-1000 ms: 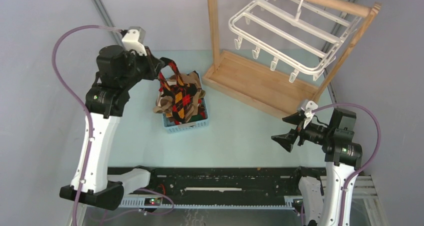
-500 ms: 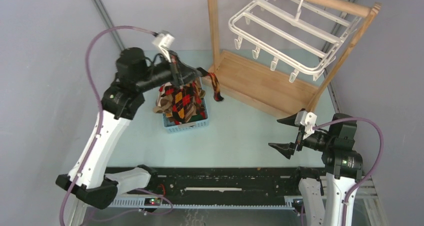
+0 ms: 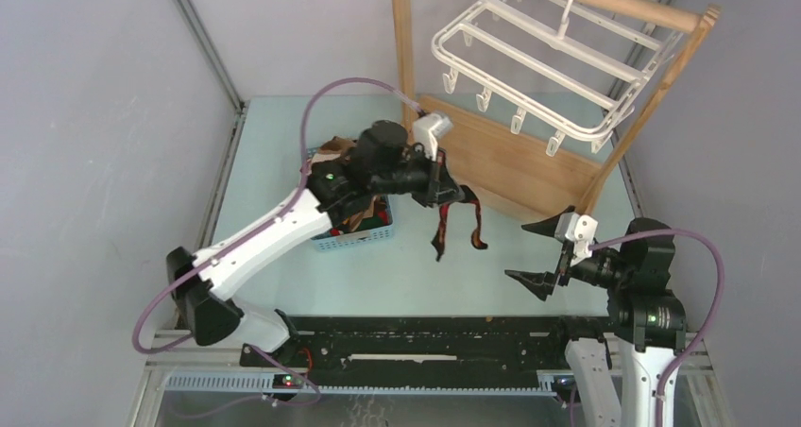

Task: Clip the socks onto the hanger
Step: Pick up the sock from the bin.

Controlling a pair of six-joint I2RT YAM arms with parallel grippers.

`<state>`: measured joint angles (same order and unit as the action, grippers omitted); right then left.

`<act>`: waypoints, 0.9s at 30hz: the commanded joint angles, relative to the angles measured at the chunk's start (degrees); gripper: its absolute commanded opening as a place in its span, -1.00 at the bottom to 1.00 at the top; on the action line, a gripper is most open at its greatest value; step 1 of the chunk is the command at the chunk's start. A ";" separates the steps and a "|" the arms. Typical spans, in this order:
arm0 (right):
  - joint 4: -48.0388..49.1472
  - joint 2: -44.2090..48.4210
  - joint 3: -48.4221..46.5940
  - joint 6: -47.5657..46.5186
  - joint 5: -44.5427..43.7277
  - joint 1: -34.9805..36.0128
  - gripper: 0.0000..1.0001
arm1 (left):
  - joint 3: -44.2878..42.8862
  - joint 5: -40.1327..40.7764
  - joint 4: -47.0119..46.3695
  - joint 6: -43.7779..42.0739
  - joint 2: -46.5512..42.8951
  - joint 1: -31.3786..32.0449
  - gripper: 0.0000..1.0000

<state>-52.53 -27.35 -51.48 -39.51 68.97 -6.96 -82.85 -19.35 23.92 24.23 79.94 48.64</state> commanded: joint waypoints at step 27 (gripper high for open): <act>32.23 -0.62 12.99 22.17 -32.32 20.40 -0.47 | -6.44 -2.20 -3.15 2.64 10.30 9.63 -0.97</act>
<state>-24.88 -27.79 -38.35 -18.59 38.92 12.86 -86.98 -20.12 24.03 26.00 90.78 57.98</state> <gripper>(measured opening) 0.454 0.023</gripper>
